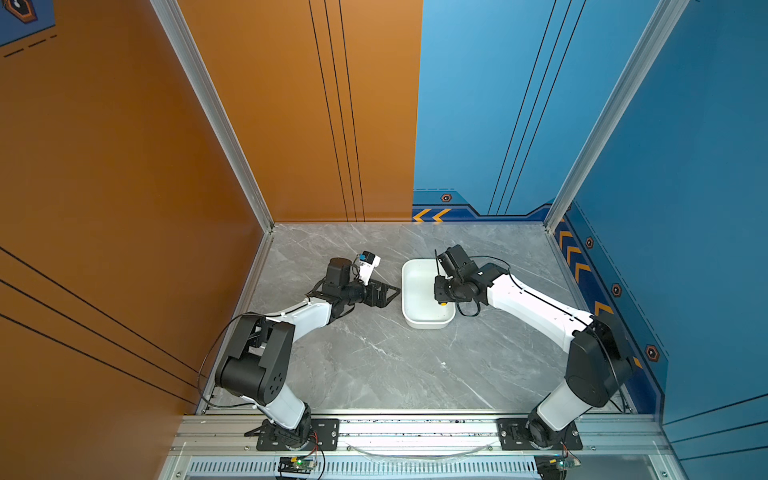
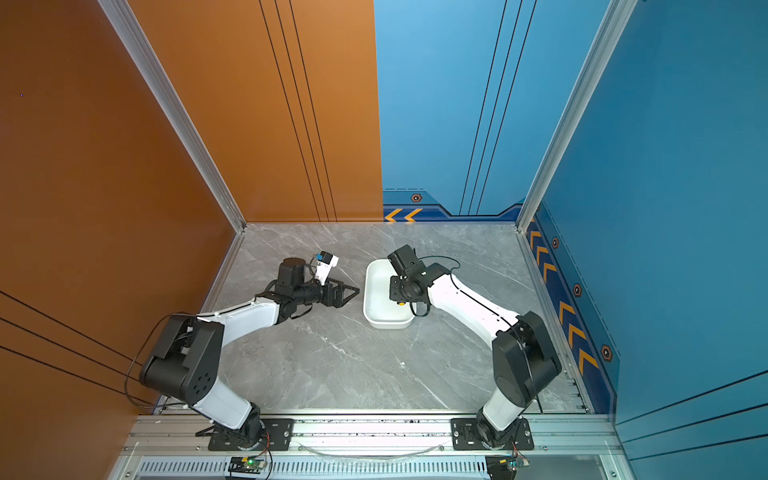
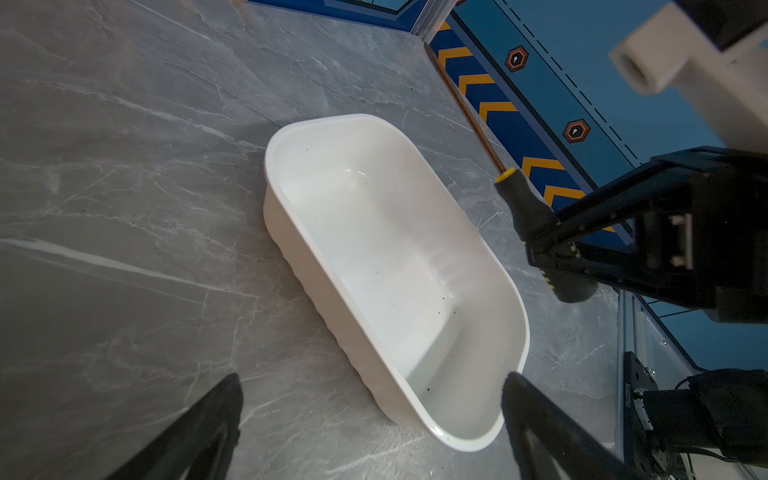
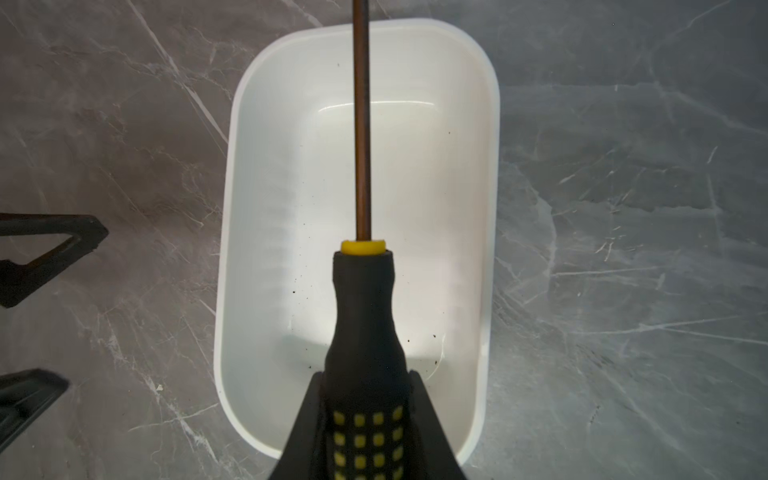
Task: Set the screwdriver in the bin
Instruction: 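Lift the screwdriver with the right gripper and carry it over the white bin, then lower the screwdriver into the bin and open the right gripper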
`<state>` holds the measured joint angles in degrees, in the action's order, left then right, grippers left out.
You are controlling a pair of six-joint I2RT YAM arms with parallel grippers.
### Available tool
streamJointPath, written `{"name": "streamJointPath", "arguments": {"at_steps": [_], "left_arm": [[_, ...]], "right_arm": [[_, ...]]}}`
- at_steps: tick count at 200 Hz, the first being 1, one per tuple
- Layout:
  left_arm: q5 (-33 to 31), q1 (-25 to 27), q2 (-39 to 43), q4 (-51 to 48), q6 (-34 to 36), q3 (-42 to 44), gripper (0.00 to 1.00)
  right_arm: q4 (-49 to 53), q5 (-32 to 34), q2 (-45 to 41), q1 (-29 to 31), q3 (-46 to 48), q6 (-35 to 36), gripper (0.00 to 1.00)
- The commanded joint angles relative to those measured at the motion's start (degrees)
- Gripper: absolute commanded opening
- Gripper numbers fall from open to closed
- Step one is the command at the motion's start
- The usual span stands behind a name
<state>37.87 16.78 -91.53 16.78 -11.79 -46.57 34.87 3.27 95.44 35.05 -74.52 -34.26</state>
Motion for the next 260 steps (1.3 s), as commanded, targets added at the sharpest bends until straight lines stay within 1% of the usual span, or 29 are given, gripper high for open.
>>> {"name": "streamJointPath", "arguments": {"at_steps": [1, 48, 95, 136, 256, 260], "left_arm": [[-1.2, -0.8, 1.8, -2.2, 2.0, 1.0, 0.98], [-2.2, -1.1, 2.4, -3.6, 3.5, 1.3, 0.98], [-2.1, -1.5, 2.3, -3.6, 3.7, 1.4, 0.98], [-1.9, -2.1, 2.1, -3.6, 3.9, 1.5, 0.98], [-1.5, -3.2, 2.1, -3.6, 4.0, 1.8, 0.98], [-1.4, -3.2, 2.1, -3.5, 4.0, 1.8, 0.98]], "right_arm": [[1.6, 3.3, 2.5, 0.8, -2.5, -2.8, 0.0], [1.6, 3.1, 7.3, 2.1, -4.4, -4.7, 0.0], [1.6, 4.2, 11.3, 3.5, -6.2, -7.1, 0.0], [1.8, 5.7, 14.1, 3.9, -6.5, -7.8, 0.0], [1.6, 4.1, 20.7, 4.0, -9.0, -6.8, 0.0], [1.6, 4.0, 20.9, 4.0, -9.0, -6.9, 0.02]]}}
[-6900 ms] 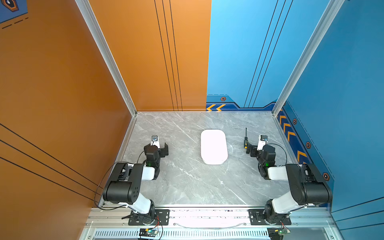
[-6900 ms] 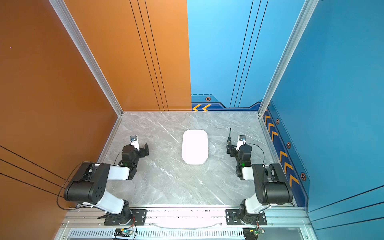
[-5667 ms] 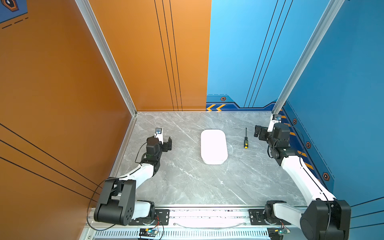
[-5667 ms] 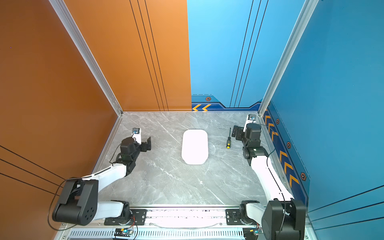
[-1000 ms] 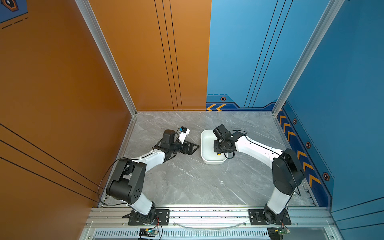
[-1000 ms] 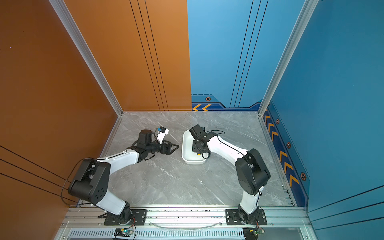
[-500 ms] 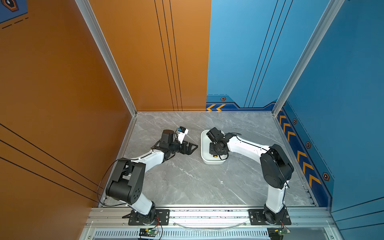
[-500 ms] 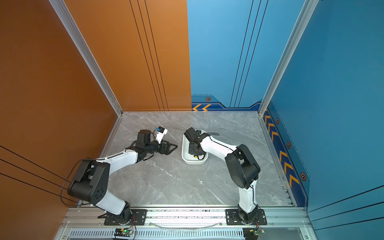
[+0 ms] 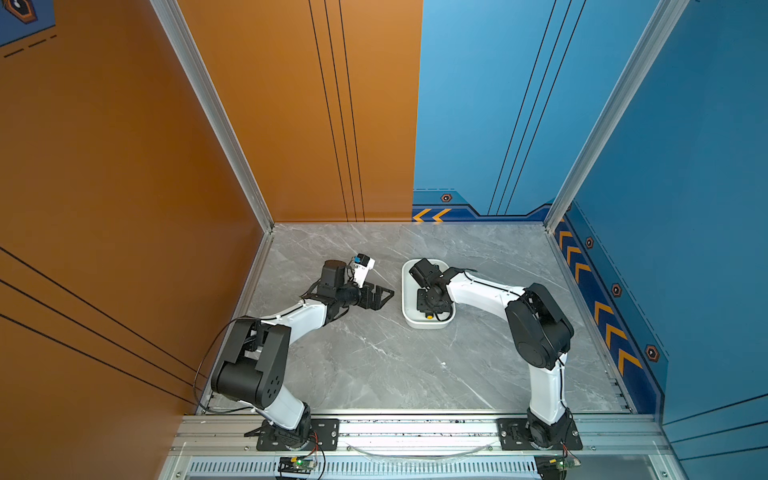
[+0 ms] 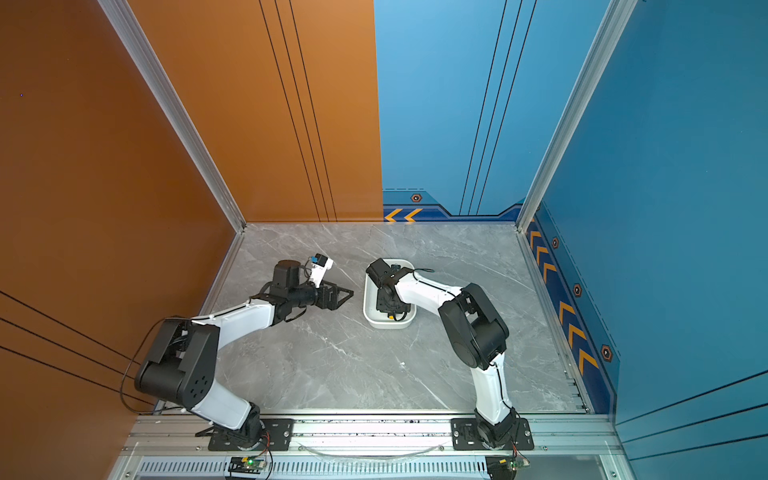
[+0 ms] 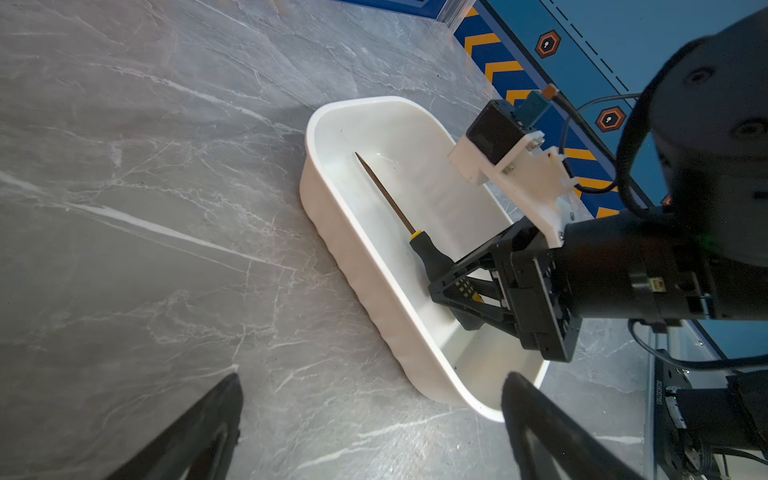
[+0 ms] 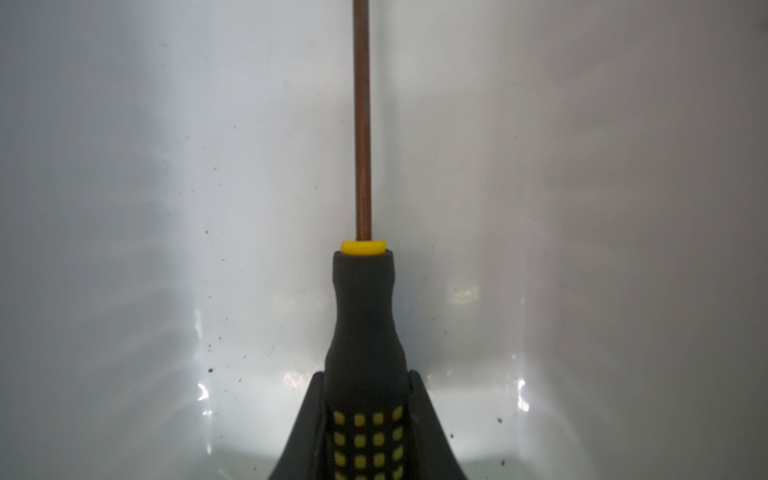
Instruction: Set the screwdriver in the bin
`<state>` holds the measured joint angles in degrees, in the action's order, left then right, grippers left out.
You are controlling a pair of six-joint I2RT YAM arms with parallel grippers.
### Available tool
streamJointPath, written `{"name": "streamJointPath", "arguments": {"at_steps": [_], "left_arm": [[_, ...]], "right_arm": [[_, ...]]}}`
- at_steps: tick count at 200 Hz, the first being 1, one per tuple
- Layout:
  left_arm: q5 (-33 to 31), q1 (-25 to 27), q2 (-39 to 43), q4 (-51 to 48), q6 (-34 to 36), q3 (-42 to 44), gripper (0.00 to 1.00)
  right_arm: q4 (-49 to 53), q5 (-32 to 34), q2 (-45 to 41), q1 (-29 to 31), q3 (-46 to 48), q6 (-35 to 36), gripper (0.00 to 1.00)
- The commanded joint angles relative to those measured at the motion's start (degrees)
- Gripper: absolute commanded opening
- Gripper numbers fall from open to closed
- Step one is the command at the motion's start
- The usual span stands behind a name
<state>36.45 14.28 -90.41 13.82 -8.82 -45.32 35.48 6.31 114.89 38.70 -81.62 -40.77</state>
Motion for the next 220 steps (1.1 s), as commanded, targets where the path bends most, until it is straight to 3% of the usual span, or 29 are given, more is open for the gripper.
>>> {"name": "streamJointPath", "arguments": {"at_steps": [1, 31, 87, 114, 146, 174, 201, 220], "left_arm": [[0.0, -0.7, 1.0, -0.6, 1.0, 0.6, 0.98], [-0.1, -1.0, 1.0, -0.6, 1.0, 0.7, 0.98], [-0.2, -1.2, 1.1, -0.6, 1.2, 0.8, 0.98], [-0.3, -1.6, 1.7, -0.7, 1.3, 0.8, 0.98], [-3.1, -3.8, 4.3, -2.0, 2.2, 1.5, 0.98], [-8.0, -7.3, 9.8, -2.1, 3.3, 4.1, 0.98], [-15.0, -10.6, 14.4, -4.4, 8.1, 5.3, 0.98], [-19.0, -12.3, 15.2, -2.7, 10.1, 6.6, 0.98]], "right_arm": [[1.0, 1.0, 1.5, 0.3, -1.9, -0.3, 0.03], [0.8, 0.9, 2.1, 0.3, -2.2, -0.4, 0.26], [0.8, 0.4, 1.6, 0.2, -2.6, 0.4, 0.42], [1.0, -0.2, -0.8, 0.1, -2.9, 1.5, 0.58], [2.9, 0.5, -6.0, -0.8, -2.6, 3.9, 0.64], [3.5, 2.5, -15.0, -3.6, -0.2, 10.2, 0.66], [0.8, 3.7, -25.2, -9.7, 4.7, 20.3, 0.67], [-6.4, 0.4, -32.3, -16.0, 11.3, 27.9, 0.68]]}}
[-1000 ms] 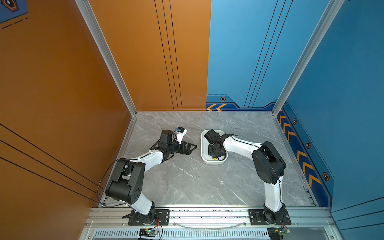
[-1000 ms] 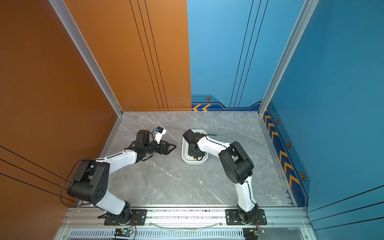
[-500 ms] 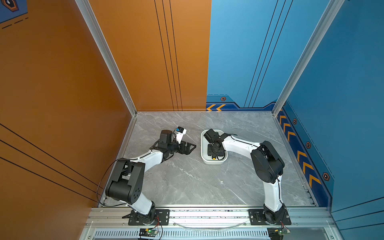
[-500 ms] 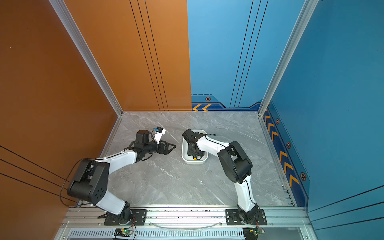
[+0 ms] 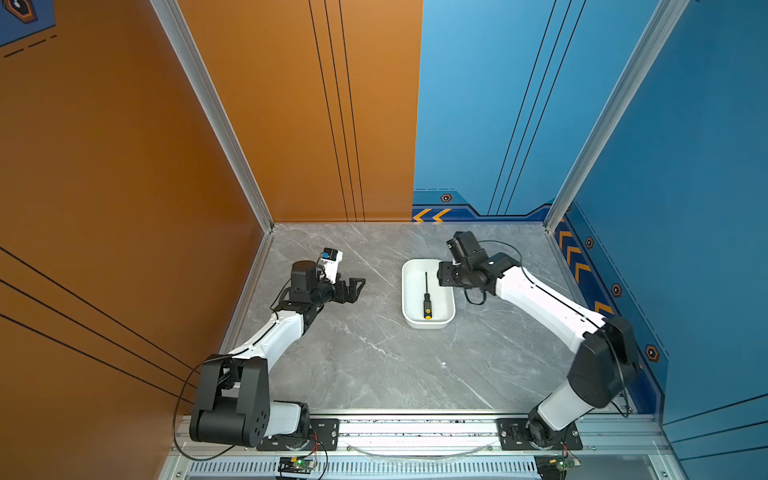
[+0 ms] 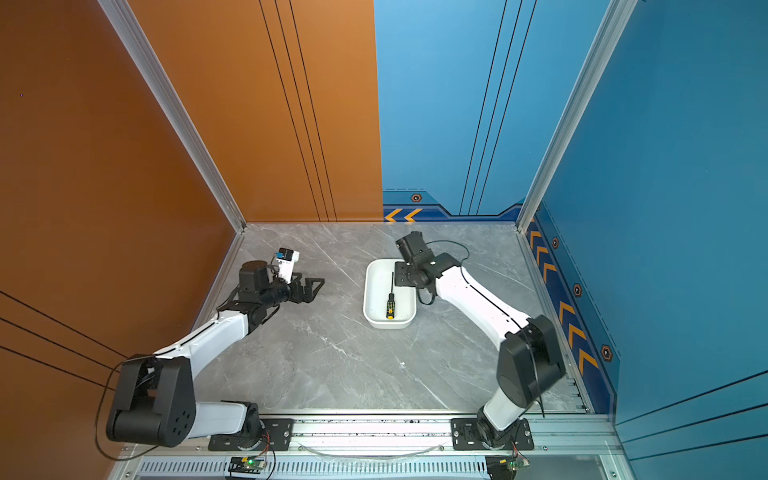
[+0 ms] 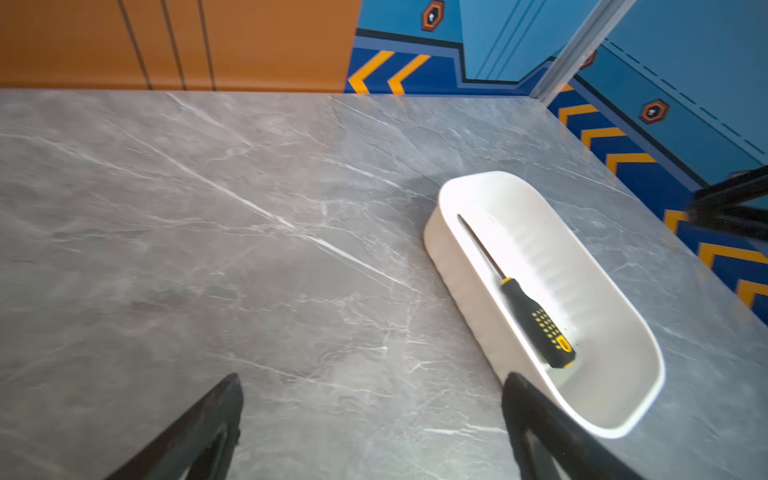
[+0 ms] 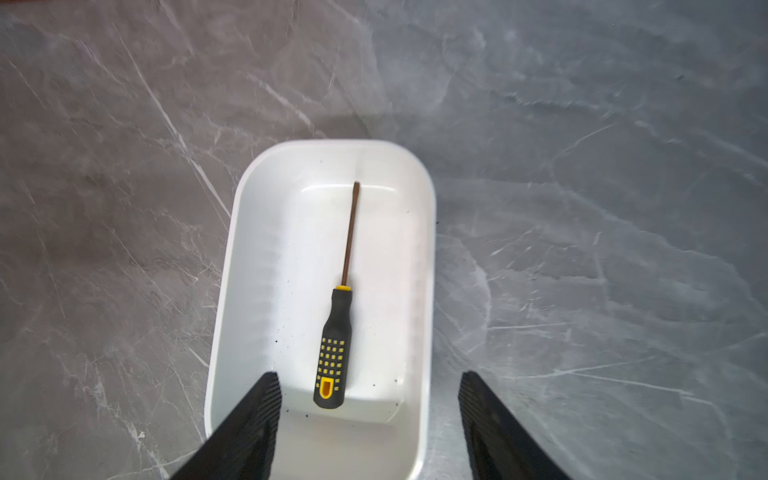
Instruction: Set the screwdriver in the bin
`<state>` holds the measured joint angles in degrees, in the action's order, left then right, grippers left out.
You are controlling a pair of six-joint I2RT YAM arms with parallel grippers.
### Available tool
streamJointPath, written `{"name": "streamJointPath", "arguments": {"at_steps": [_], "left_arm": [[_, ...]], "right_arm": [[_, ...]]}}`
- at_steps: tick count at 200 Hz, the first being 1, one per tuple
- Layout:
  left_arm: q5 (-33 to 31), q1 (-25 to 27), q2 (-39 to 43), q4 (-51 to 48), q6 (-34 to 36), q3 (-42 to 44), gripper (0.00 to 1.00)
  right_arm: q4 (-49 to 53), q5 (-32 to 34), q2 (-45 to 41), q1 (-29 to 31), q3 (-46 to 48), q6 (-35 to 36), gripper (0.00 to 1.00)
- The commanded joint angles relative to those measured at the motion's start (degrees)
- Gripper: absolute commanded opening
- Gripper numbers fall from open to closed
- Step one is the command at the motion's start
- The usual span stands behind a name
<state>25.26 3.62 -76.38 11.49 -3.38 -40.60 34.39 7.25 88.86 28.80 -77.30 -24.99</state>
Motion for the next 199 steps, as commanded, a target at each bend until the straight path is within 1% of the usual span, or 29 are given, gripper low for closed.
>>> {"name": "streamJointPath", "arguments": {"at_steps": [1, 17, 35, 46, 60, 73, 96, 131, 150, 172, 187, 199], "left_arm": [[-8.0, -1.8, 1.1, -0.3, 4.6, 2.0, 0.98], [-11.0, -3.1, 0.2, 2.6, 5.1, 3.3, 0.98], [-13.8, -4.3, -1.6, 5.2, 5.7, 4.4, 0.98], [-14.3, -5.0, -3.0, 6.7, 6.0, 4.7, 0.98], [-14.5, -5.7, -4.9, 8.2, 6.2, 4.9, 0.98], [-14.2, -6.2, -6.6, 10.7, 5.8, 5.3, 0.98], [-13.3, -6.7, -9.0, 16.9, 4.5, 7.0, 0.98], [-14.4, -7.4, -10.5, 23.3, 3.5, 9.6, 0.98], [-14.3, -7.9, -11.7, 26.4, 2.8, 11.0, 0.98], [-14.3, -8.1, -11.8, 27.4, 2.7, 11.4, 0.98], [-14.6, -8.1, -11.6, 28.0, 2.5, 12.0, 0.98], [-15.1, -7.9, -11.3, 29.8, 2.5, 13.1, 0.98]], "right_arm": [[-5.7, -0.6, -6.6, -6.5, 7.3, 12.5, 0.68], [-12.6, -2.2, -11.4, -12.2, 13.8, 16.1, 0.7], [-22.6, -2.5, -15.5, -18.7, 22.4, 16.5, 0.74], [-28.7, -3.6, -16.7, -22.5, 27.8, 16.7, 0.76], [-37.7, -6.6, -17.0, -26.8, 34.3, 16.5, 0.77], [-46.8, -7.7, -16.3, -29.3, 40.4, 17.3, 0.78], [-65.0, -8.9, -13.1, -30.1, 50.1, 22.0, 0.79], [-75.6, -10.7, -7.0, -29.7, 53.0, 22.1, 0.79], [-80.5, -9.9, -4.4, -28.6, 54.7, 23.5, 0.8], [-93.7, -8.2, 0.4, -27.7, 58.9, 23.6, 0.81], [-92.0, -7.8, -1.0, -28.3, 59.5, 23.0, 0.81], [-93.3, -8.4, 0.1, -28.4, 59.1, 22.5, 0.82]]}}
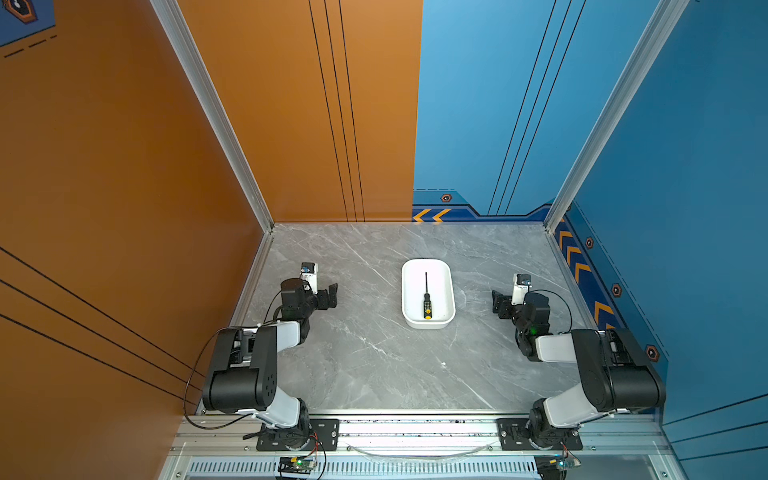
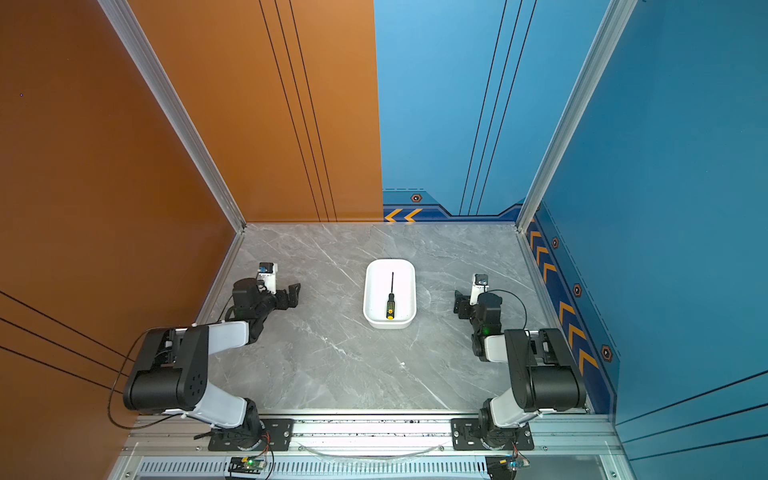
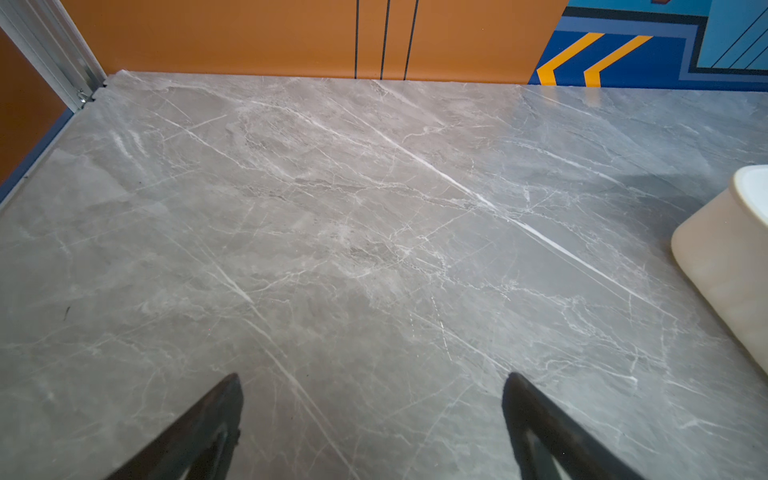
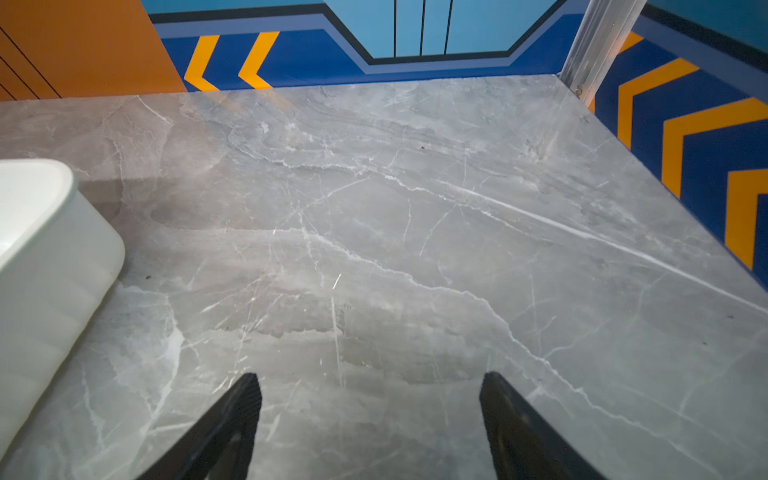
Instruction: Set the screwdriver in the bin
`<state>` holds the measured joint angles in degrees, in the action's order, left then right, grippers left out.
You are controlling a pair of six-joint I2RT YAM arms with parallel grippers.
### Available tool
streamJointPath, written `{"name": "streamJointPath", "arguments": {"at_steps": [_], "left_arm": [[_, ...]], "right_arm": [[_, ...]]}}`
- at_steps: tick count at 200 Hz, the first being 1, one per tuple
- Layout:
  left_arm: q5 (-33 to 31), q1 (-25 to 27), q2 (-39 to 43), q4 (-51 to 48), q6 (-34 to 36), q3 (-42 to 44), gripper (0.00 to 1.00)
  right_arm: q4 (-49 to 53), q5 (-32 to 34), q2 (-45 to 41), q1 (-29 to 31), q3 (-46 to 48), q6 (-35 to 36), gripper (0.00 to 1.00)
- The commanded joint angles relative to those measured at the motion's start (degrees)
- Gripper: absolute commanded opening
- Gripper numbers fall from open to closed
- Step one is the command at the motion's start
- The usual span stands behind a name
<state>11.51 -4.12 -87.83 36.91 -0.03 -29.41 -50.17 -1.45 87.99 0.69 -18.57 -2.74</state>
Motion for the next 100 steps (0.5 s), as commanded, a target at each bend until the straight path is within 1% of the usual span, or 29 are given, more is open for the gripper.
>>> {"name": "streamJointPath", "arguments": {"at_steps": [1, 12, 32, 43, 46, 55, 64, 66, 68, 70, 86, 100], "left_arm": [[-1.4, -0.1, 0.2, 4.6, -0.8, 2.1, 0.98], [-1.8, 0.3, 0.5, 7.0, -0.2, 3.6, 0.98], [-3.8, 2.6, -0.2, 12.7, 2.2, 7.3, 0.98], [-3.7, 2.4, -2.9, 21.1, 1.6, 9.2, 0.98], [-3.4, 2.1, -2.7, 20.8, 1.5, 9.1, 0.98], [-4.1, 1.8, -1.3, 15.9, 1.0, 8.1, 0.98], [-4.8, 2.0, -1.6, 16.3, 0.9, 8.0, 0.98], [-5.0, 2.1, -1.8, 16.8, 0.9, 8.2, 0.98], [-5.1, 2.1, -2.0, 17.5, 1.0, 8.3, 0.98], [-5.1, 2.1, -2.1, 17.9, 0.9, 8.4, 0.98], [-6.1, 2.2, -2.0, 17.9, 0.8, 8.4, 0.98], [-10.3, 2.3, -1.9, 17.8, -0.6, 8.5, 0.98]], "right_arm": [[-8.7, 0.3, 1.0, -0.4, 0.3, 0.2, 0.82], [-5.1, 0.6, 0.3, -0.6, -0.9, 0.3, 0.82], [-2.4, 0.2, 0.6, -1.0, -2.5, -0.3, 0.83], [-3.0, 0.1, 0.7, -1.1, -2.4, -0.4, 0.85], [-3.2, 0.1, 0.8, -1.0, -2.4, -0.5, 0.86], [-2.7, 0.1, 0.7, -1.0, -2.5, -0.4, 0.88], [-2.9, 0.1, 0.7, -1.0, -2.4, -0.5, 0.92], [-3.0, 0.1, 0.8, -1.0, -2.4, -0.5, 0.94], [-3.0, 0.2, 0.8, -1.1, -2.4, -0.5, 0.99], [-2.9, 0.2, 0.7, -1.1, -2.4, -0.5, 1.0], [-2.9, 0.9, 0.7, -1.0, -2.4, -0.6, 1.0], [-2.7, 1.2, 0.7, -1.0, -2.5, -0.8, 1.0]]}}
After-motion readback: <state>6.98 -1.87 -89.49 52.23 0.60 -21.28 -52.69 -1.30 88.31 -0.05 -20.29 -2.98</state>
